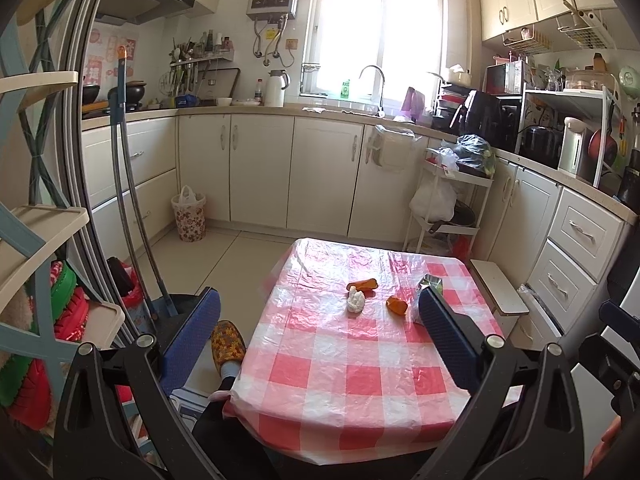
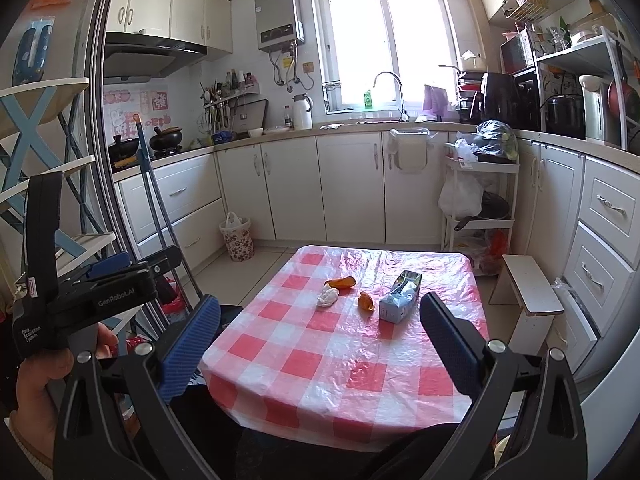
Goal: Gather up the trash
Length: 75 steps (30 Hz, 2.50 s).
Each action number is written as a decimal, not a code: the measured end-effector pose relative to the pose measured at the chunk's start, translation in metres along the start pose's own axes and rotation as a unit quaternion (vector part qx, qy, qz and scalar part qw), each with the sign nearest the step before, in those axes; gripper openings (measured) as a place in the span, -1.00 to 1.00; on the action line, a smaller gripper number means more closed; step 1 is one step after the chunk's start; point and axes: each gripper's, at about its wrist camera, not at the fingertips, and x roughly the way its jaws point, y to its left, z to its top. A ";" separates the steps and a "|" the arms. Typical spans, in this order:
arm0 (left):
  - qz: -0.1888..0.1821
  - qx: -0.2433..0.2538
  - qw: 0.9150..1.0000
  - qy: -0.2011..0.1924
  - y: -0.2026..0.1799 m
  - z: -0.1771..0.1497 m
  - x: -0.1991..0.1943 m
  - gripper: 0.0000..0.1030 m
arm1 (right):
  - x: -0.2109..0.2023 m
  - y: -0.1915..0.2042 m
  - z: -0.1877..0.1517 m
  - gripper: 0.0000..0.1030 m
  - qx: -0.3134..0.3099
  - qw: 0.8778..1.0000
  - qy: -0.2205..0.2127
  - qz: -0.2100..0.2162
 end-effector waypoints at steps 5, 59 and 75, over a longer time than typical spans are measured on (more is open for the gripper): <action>0.000 0.000 1.000 0.000 0.000 0.000 0.000 0.86 | 0.000 0.000 -0.001 0.86 -0.001 1.000 0.001 0.004; -0.011 -0.003 0.989 0.148 0.022 -0.038 0.215 0.86 | 0.243 -0.043 -0.011 0.39 -0.062 0.976 0.180 0.104; -0.030 0.134 0.969 0.207 -0.086 -0.062 0.381 0.42 | 0.312 -0.141 -0.014 0.53 0.034 0.979 0.201 -0.026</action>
